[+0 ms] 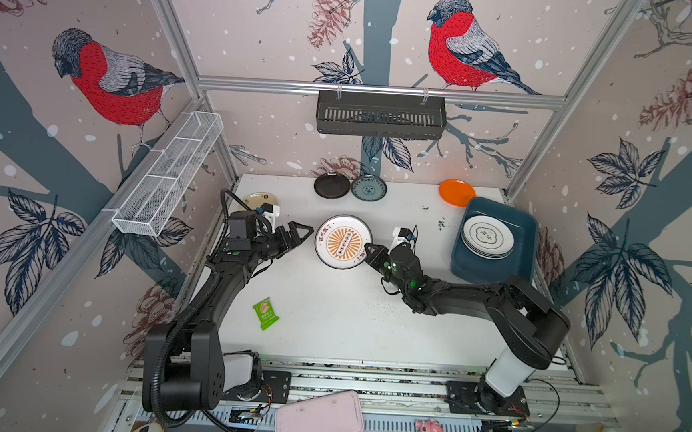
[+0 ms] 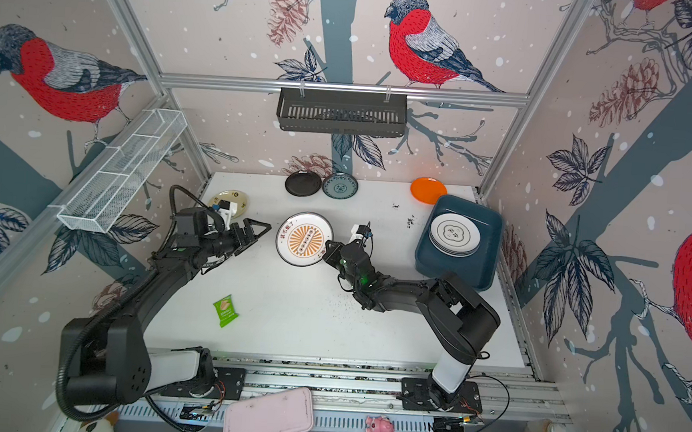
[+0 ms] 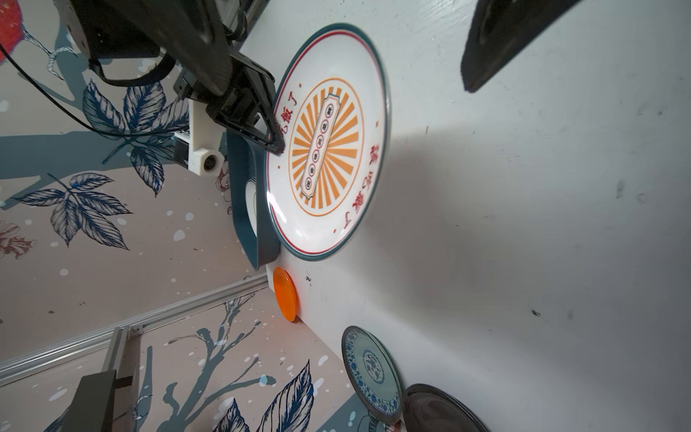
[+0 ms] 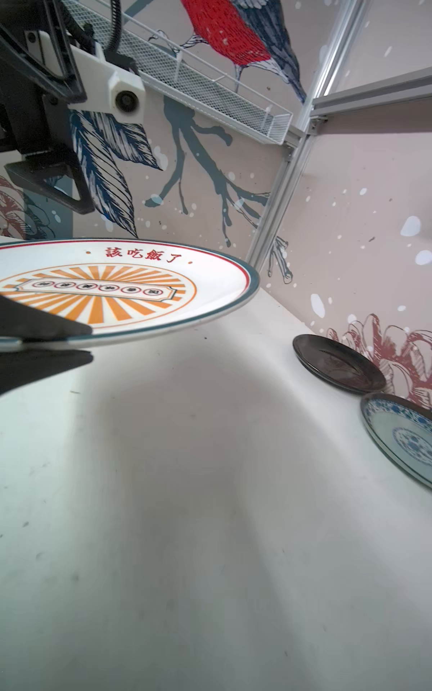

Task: Place the plates into the plastic bin on the countertop
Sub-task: 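Carry the sunburst plate to the teal bin while the left arm draws back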

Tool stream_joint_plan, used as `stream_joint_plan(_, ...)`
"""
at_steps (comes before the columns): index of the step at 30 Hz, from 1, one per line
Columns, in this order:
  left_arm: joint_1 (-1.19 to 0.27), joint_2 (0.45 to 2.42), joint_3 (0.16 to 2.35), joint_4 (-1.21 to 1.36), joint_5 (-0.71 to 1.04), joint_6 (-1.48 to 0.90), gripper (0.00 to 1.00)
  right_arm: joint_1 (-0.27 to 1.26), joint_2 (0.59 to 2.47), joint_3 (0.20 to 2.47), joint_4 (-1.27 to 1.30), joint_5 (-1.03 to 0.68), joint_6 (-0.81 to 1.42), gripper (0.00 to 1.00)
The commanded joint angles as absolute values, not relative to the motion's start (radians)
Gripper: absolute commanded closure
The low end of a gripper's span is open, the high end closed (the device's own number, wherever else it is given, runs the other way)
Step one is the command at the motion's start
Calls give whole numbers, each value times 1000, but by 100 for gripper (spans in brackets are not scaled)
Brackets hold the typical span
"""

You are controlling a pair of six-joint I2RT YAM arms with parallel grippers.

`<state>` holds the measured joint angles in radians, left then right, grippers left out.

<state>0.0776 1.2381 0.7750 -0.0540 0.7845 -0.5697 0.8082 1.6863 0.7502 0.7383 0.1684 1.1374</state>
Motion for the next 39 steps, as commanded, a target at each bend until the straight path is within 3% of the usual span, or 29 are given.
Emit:
stream_joint_plan(1, 72, 1196, 783, -95, 734, -506, 3, 773, 1629, 711, 772, 228, 1174, 98)
stream_joint_plan(13, -225, 1192, 784, -29, 925, -477, 4, 643, 1217, 621, 422, 474, 1123, 99)
stream_joint_plan(21, -381, 1185, 784, -11, 965, -470, 4, 433, 849, 554, 143, 556, 1093, 99)
stream_joint_plan(28, -525, 1175, 781, 4, 989, -446, 4, 196, 698, 563, -15, 450, 1032, 99)
stream_joint_plan(39, -734, 1198, 773, 42, 1056, -421, 4, -56, 819, 568, 60, 178, 970, 99)
